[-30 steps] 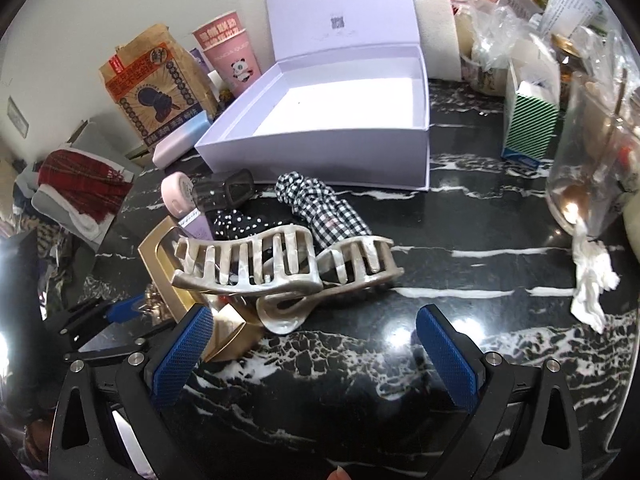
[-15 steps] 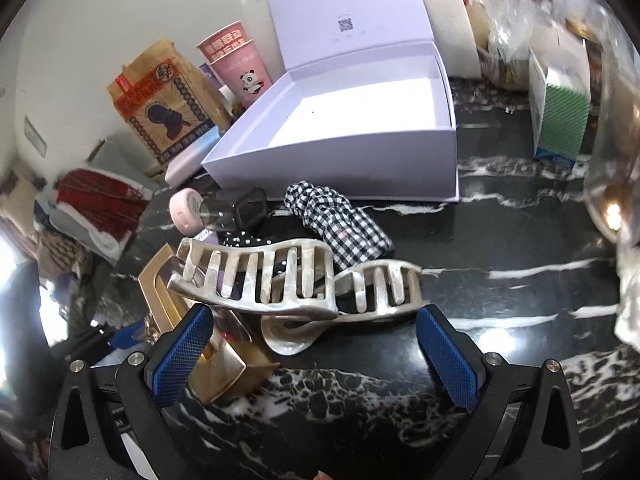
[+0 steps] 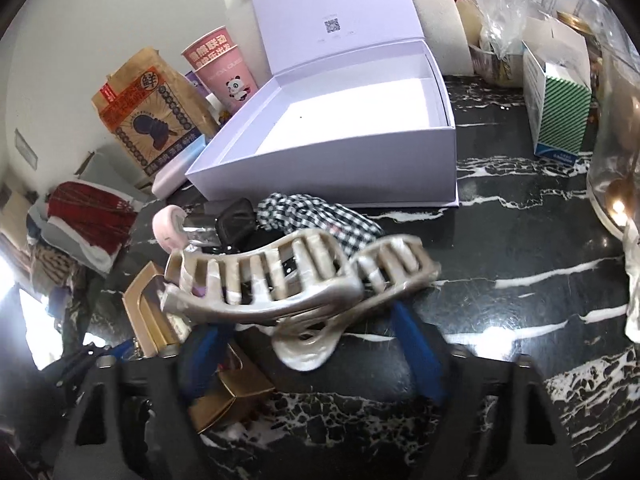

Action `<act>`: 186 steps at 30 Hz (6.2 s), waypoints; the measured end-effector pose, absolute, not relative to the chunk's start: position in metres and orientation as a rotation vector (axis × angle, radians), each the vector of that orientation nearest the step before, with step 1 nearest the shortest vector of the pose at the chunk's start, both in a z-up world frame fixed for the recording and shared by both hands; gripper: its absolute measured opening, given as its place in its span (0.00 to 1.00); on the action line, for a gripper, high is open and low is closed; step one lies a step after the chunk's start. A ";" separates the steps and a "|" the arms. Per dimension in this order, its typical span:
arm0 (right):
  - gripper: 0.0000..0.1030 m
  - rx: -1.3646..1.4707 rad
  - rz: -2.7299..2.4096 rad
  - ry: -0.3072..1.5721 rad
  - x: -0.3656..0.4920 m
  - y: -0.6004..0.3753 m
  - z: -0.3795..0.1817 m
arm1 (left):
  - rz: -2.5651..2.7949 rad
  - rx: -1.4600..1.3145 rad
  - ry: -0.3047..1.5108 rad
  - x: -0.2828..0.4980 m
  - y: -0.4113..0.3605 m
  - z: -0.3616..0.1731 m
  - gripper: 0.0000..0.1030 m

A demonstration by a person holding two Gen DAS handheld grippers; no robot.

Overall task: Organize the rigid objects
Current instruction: 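Close the right tool on the cream claw clip while the left tool holds the gold clip, then carry both held clips up and over into the open white box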

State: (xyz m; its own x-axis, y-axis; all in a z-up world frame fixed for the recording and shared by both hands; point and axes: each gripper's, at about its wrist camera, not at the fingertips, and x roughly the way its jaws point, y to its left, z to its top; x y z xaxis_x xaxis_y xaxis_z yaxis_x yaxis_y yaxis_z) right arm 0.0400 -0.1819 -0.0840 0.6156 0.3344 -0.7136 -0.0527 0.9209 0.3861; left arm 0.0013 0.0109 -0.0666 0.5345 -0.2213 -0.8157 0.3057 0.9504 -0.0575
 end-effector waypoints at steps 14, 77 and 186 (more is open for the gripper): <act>0.17 0.365 0.237 0.831 0.031 -0.192 -0.085 | -0.311 0.051 0.960 0.003 0.016 -0.066 0.52; 0.28 0.329 0.139 0.713 -0.012 -0.206 -0.051 | -0.295 -0.052 0.912 0.008 0.034 -0.030 0.45; 0.28 0.130 0.272 0.661 0.182 -0.228 0.056 | -0.513 0.118 0.835 0.259 -0.076 0.065 0.38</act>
State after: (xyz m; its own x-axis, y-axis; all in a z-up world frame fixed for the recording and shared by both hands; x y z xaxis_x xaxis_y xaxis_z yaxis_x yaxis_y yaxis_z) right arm 0.1821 -0.2282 0.0557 0.7556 0.2895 -0.5876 -0.2075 0.9566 0.2045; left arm 0.2591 -0.0763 0.0646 0.5574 -0.3887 -0.7336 0.4793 0.8722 -0.0980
